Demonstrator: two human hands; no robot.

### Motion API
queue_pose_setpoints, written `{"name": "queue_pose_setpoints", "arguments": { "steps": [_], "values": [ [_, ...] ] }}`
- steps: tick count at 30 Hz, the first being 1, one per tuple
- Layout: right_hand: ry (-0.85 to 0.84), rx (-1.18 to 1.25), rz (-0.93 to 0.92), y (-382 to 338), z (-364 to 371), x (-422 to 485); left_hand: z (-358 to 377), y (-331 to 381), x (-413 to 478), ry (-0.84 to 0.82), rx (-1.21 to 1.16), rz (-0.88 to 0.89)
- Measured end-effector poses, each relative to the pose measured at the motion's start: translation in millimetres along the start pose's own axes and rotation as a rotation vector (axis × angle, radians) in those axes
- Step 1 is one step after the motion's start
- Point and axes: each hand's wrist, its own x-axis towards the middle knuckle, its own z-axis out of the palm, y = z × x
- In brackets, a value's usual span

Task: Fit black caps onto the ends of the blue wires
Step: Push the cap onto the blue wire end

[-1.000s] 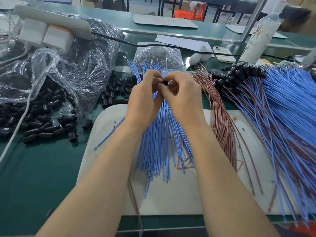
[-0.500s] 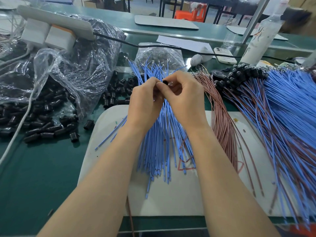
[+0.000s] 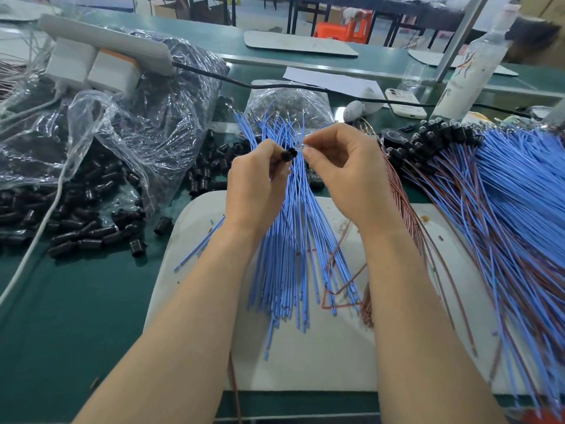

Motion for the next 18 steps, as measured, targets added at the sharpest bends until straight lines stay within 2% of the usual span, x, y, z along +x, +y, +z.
{"name": "queue_pose_setpoints", "arguments": {
  "steps": [6, 13, 18],
  "values": [
    [-0.001, -0.092, -0.039, -1.7, 1.9, -1.6, -2.5, 3.2, -0.6, -0.013, 0.034, 0.015],
    [0.009, -0.257, -0.053, -1.3, 3.6, -0.9, -3.4, 5.6, -2.2, -0.045, 0.18, 0.051],
    [0.005, -0.242, 0.024, 8.7, -0.9, 2.5, -6.4, 6.1, -0.8, -0.229, 0.085, 0.03]
  ]
}}
